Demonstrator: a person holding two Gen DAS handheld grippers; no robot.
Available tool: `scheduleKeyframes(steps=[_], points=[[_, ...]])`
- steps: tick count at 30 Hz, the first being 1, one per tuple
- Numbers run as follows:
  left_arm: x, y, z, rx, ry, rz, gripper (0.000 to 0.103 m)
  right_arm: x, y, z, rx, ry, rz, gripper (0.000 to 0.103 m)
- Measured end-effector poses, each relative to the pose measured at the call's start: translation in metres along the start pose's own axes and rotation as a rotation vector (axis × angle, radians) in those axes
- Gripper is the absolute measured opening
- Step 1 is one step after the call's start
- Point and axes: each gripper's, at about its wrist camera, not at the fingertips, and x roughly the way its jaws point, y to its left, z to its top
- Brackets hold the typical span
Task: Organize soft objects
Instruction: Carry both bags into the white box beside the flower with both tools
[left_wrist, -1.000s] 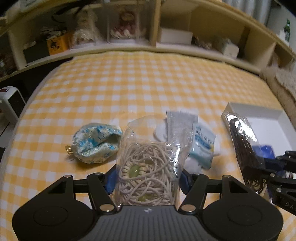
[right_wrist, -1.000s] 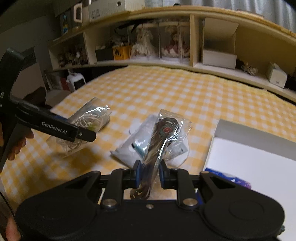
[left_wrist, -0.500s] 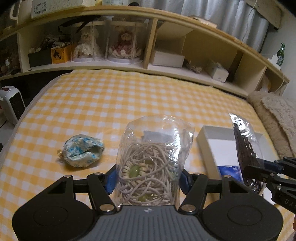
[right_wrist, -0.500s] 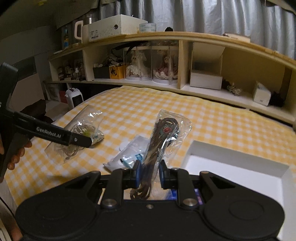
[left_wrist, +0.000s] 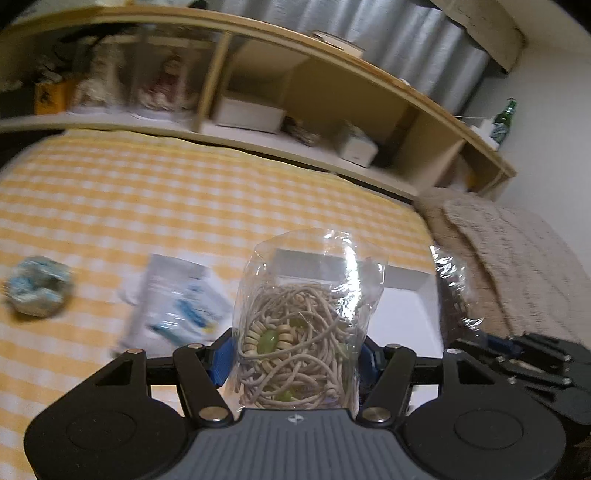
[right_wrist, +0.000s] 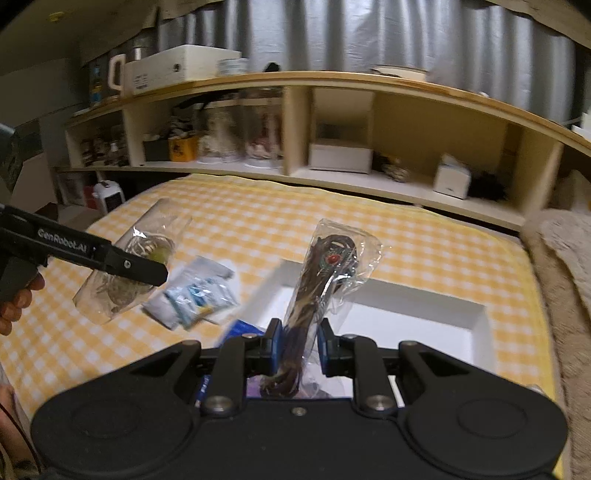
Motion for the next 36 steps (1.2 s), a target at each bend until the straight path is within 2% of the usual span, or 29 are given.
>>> scheduleKeyframes(steps=[11, 16, 21, 23, 27, 30, 33, 35, 36], points=[[0.065, -0.08, -0.02, -0.063, 0.054, -0.226, 0.065, -0.021, -0.072, -0.037, 0.055, 0.018, -0.065, 0.021], [0.107, -0.104, -0.039, -0.16, 0.115, -0.327, 0.064, -0.024, -0.097, -0.051, 0.056, 0.036, -0.091, 0.021], [0.15, -0.126, -0.059, -0.271, 0.214, -0.413, 0.064, -0.02, -0.121, -0.065, 0.084, 0.051, -0.102, 0.021], [0.166, -0.13, -0.067, -0.308, 0.238, -0.41, 0.064, -0.017, -0.127, -0.069, 0.087, 0.057, -0.095, 0.021], [0.191, -0.127, -0.08, -0.353, 0.259, -0.317, 0.064, -0.007, -0.13, -0.075, 0.069, 0.08, -0.074, 0.021], [0.195, -0.134, -0.081, -0.308, 0.222, -0.251, 0.064, 0.005, -0.132, -0.077, 0.058, 0.096, -0.056, 0.021], [0.197, -0.143, -0.077, -0.287, 0.217, -0.198, 0.064, 0.017, -0.133, -0.081, 0.045, 0.111, -0.039, 0.021], [0.197, -0.145, -0.076, -0.29, 0.229, -0.178, 0.068, 0.023, -0.135, -0.084, 0.037, 0.136, -0.046, 0.023], [0.199, -0.146, -0.075, -0.292, 0.24, -0.177, 0.072, 0.024, -0.136, -0.086, 0.037, 0.138, -0.065, 0.029]])
